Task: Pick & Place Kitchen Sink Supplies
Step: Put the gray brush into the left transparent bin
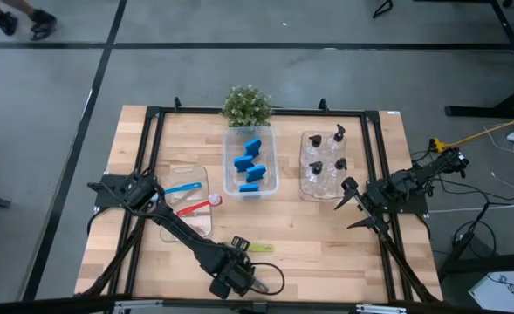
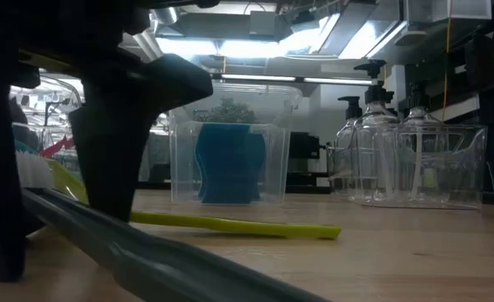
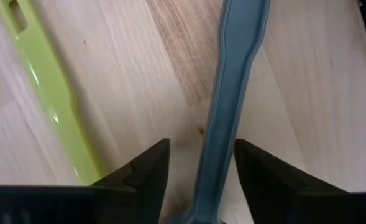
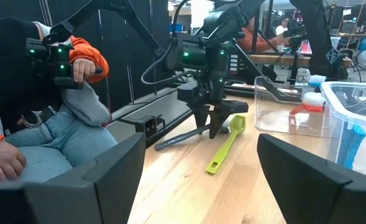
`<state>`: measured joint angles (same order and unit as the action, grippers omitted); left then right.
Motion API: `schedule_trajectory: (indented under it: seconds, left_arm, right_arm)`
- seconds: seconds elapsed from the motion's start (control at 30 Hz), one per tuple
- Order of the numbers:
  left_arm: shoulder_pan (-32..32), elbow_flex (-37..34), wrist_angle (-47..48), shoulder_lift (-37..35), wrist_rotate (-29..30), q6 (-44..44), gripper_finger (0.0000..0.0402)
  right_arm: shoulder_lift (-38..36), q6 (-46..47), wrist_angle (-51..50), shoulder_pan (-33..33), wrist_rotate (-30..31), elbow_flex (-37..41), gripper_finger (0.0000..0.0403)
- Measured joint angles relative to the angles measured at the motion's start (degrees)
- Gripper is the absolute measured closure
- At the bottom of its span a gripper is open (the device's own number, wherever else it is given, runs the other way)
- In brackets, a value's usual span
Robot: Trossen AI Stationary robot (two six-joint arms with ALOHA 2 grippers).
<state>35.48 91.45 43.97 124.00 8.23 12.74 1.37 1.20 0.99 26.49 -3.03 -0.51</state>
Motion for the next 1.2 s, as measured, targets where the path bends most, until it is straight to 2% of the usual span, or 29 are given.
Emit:
schedule_trajectory:
  seconds: [0.3, 0.43, 0.6, 0.73, 0.9, 1.2]
  left_arm:
    - [0.28, -0.05, 0.17, 0.01, -0.17, 3.12, 0.0321]
    - [0.79, -0.10, 0.21, 0.03, 0.34, 5.54, 0.0352]
    - [0.92, 0.20, 1.30, 0.03, -0.06, 8.39, 0.0355]
    - [0.94, 1.54, 5.27, 0.14, -0.29, 10.39, 0.0343]
    - [1.02, 4.37, 10.76, 0.03, -0.26, 12.69, 0.0353]
    - [1.75, 8.13, 15.09, -3.21, -0.38, 17.48, 0.0350]
  right_arm:
    - [0.00, -0.08, 0.00, -0.01, 0.00, 0.00, 0.0095]
    - [0.01, -0.10, 0.00, 0.00, 0.00, 0.00, 0.0095]
    - [0.02, -0.10, 0.00, -0.01, 0.00, 0.00, 0.0095]
    - [0.00, -0.08, 0.00, -0.01, 0.00, 0.00, 0.0095]
    - [0.00, -0.06, 0.00, 0.00, 0.00, 0.00, 0.0095]
    - [0.00, 0.01, 0.00, 0.00, 0.00, 0.01, 0.0095]
